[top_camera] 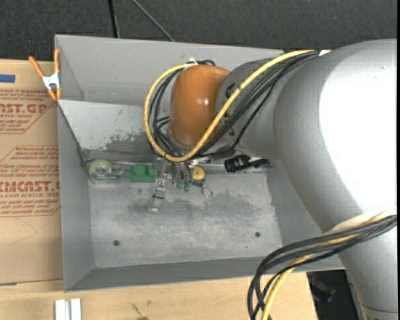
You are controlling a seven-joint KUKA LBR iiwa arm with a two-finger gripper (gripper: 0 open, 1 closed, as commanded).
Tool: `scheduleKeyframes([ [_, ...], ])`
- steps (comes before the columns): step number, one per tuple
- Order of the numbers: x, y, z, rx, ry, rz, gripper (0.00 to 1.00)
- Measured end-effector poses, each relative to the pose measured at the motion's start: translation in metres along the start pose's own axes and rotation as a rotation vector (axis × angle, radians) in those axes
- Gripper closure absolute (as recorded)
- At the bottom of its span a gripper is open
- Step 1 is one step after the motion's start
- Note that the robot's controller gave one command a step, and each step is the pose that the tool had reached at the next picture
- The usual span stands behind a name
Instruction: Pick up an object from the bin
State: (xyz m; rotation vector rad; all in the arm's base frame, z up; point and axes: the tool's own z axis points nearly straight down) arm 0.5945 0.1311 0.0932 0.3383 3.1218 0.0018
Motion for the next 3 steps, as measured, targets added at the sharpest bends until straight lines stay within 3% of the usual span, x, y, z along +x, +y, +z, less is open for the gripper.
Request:
scheduleKeyframes([
  [1, 0.001, 0.013, 0.020, -0.001, -0.011, 0.010, 0.00],
  [2, 0.002, 0.015, 0.020, -0.005, -0.005, 0.008, 1.00],
  [3, 0.015, 0.027, -0.131, -0.005, -0.008, 0.027, 1.00],
])
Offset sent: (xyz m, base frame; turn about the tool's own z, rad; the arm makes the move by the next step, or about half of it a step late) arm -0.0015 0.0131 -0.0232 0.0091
